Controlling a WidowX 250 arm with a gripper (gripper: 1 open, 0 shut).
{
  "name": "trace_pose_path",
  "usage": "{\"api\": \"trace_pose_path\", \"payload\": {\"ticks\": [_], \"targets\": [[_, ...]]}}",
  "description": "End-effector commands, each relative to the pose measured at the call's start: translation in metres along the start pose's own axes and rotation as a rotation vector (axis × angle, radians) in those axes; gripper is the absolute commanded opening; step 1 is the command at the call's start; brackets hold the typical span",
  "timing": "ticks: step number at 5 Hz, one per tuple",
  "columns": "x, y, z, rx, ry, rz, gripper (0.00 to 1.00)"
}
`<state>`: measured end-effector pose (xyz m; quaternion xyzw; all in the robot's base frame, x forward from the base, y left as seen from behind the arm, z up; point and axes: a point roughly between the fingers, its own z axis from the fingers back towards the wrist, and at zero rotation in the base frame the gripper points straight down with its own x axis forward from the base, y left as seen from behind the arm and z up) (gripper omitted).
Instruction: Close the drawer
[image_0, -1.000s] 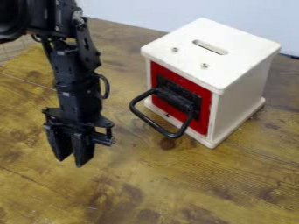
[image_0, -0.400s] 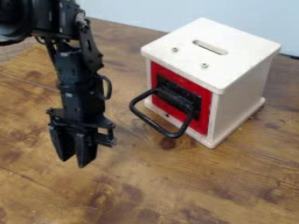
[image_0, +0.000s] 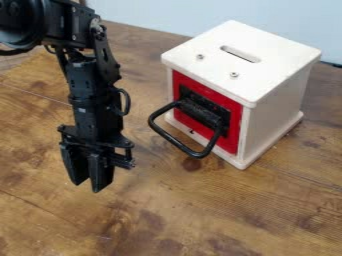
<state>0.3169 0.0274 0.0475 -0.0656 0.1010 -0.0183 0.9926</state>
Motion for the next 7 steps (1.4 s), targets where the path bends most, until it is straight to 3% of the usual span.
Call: {"api": "trace_pose_path", "payload": {"ticks": [1,4,7], "targets": [[0.004,0.007,0.032,0.008,-0.095,0.015,1.00],[0.000,0.010,0.050,0.014,-0.122,0.015,1.00],[-0.005,0.007,0.066,-0.015,-0.104,-0.014,1.00]]}}
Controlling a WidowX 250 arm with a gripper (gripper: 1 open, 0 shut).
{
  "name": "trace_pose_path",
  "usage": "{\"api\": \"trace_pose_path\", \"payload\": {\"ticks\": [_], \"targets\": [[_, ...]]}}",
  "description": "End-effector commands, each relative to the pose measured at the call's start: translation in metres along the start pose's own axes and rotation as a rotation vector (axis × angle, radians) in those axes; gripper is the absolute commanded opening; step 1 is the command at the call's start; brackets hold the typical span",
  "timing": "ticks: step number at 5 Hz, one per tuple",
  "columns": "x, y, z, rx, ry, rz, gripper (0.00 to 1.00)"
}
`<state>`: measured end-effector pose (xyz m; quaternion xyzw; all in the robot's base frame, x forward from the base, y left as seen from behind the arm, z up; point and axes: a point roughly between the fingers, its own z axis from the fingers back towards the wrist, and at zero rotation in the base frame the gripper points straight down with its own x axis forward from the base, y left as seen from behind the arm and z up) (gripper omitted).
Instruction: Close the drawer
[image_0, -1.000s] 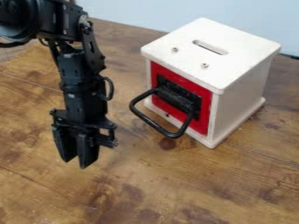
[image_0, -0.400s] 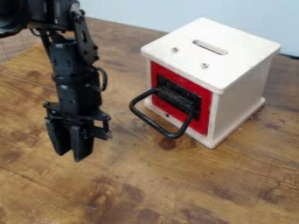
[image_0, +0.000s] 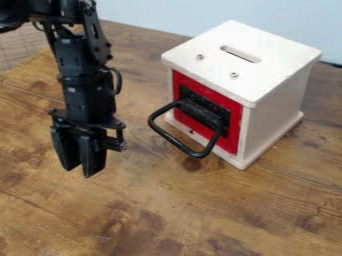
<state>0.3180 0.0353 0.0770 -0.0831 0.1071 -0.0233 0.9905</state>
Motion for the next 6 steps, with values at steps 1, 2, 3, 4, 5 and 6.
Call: {"api": "trace_pose_path", "payload": {"ticks": [1,2,3,4,5,6], "targets": [[-0.0025,0.0006,0.0409,0.007,-0.106,-0.011,1.00],[-0.0043,-0.0005,0.0437,-0.002,-0.099,-0.015,1.00],[-0.0061,-0.0016,0.0470,-0.009,-0.091,-0.019,1.00],[-0.0066,-0.0013,0.0482,-0.013,-0.082,-0.020,1.00],[-0.0067,-0.0010,0.0487,-0.015,-0.074,-0.021,0.00],[-0.0065,-0.0007,0.0493,-0.018,-0.066,-0.024,0.00]]}}
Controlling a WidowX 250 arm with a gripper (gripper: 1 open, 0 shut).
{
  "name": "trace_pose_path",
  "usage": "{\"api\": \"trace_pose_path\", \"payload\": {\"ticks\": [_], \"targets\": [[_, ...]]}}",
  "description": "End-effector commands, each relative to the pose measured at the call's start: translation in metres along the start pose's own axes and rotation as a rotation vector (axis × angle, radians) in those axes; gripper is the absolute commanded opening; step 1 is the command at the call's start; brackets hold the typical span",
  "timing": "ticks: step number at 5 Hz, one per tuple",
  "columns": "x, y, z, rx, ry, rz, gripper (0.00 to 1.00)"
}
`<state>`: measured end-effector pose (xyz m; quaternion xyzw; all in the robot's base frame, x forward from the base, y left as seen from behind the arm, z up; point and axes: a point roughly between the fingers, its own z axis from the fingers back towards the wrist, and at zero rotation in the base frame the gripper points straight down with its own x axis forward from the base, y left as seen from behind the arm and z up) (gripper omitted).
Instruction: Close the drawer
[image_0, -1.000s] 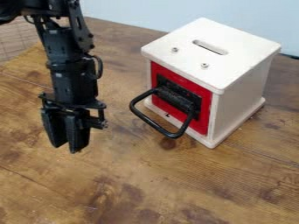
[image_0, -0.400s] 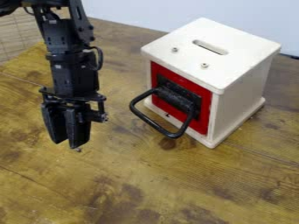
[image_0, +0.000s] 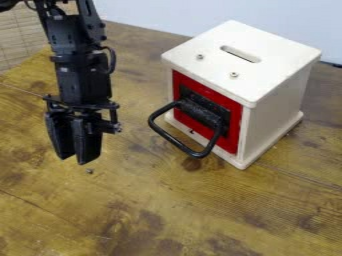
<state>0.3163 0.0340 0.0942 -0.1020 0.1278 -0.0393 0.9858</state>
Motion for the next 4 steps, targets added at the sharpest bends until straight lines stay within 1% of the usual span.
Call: {"api": "trace_pose_path", "payload": {"ticks": [1,4], "targets": [[-0.0029,0.0024,0.0336,0.017,-0.101,0.007,0.00],[-0.0031,0.0025,0.0353,0.011,-0.076,0.009,0.00]]}}
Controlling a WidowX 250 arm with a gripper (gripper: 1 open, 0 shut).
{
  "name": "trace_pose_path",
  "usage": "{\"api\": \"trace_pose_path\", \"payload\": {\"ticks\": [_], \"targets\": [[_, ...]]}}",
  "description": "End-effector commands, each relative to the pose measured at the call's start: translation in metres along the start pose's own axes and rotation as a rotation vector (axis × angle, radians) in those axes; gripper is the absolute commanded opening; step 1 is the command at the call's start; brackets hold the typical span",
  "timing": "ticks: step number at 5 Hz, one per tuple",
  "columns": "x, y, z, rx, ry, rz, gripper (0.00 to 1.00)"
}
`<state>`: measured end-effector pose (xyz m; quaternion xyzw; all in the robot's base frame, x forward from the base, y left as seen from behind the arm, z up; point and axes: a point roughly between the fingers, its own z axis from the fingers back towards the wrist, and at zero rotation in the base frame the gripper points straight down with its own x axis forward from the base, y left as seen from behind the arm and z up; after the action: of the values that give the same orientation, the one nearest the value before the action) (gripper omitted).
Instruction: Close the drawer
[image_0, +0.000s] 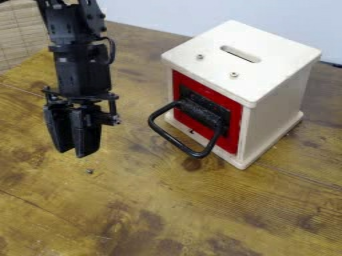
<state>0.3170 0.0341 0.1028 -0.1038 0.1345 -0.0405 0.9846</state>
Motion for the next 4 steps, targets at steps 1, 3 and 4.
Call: {"api": "trace_pose_path", "payload": {"ticks": [1,3,4], "targets": [[-0.0020,0.0049,0.0278,0.015,-0.080,0.013,0.00],[-0.0007,0.0062,0.0246,0.019,-0.059,0.016,1.00],[0.0008,0.0065,0.0205,0.017,-0.048,0.018,1.00]]}}
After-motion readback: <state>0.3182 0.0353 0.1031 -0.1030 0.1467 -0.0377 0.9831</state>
